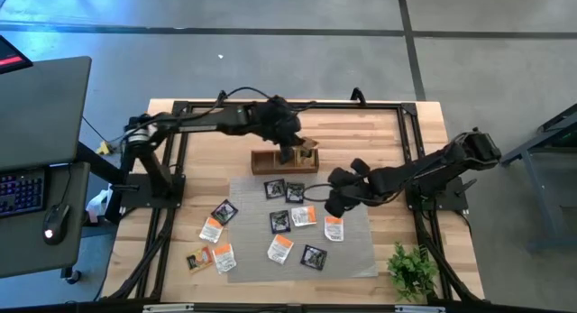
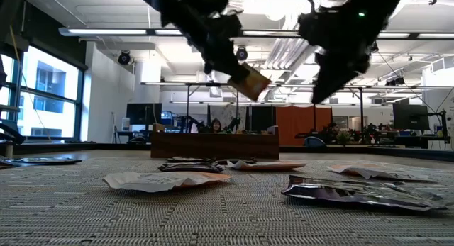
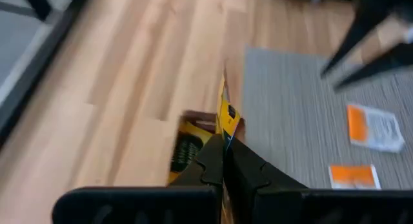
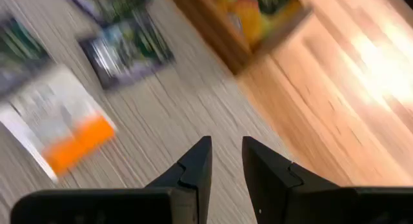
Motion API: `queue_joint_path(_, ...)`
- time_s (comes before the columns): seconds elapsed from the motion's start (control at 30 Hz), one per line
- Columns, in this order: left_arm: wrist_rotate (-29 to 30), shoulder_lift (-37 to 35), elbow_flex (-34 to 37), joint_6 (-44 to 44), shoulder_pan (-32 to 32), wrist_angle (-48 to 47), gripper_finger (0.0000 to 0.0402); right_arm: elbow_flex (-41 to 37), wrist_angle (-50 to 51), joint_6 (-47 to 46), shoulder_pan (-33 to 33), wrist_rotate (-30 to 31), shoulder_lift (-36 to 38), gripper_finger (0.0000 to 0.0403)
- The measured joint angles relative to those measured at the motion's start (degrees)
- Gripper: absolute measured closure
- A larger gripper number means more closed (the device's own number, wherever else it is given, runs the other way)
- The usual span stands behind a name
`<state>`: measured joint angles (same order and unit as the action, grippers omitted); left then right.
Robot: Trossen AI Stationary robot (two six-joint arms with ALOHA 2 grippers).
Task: Pick & Place Tea
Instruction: Put the orange tea bag into the right section of the wooden organizer
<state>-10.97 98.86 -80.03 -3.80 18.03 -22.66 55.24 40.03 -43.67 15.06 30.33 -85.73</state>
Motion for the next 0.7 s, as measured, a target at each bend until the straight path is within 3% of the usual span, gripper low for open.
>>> queue_joint_path(0.3, -0.9, 9.6, -8.8, -3.8, -0.5, -2.9, 0.0401, 0.0, 2.5, -1.1, 1.5, -1.7, 0.0, 0.032)
queue_joint_path(0.57, -1.6, 9.8, -9.2, -5.1, -0.4, -6.2, 0.0401, 0.0, 2.3, 0.2, 1.5, -1.8, 0.0, 0.032)
queue_joint_path(0.7, -2.3, 9.8, -9.2, -6.4, -0.5, -9.1, 0.0401, 0.0, 3.1, 0.2, 1.7, -5.0, 0.0, 0.032)
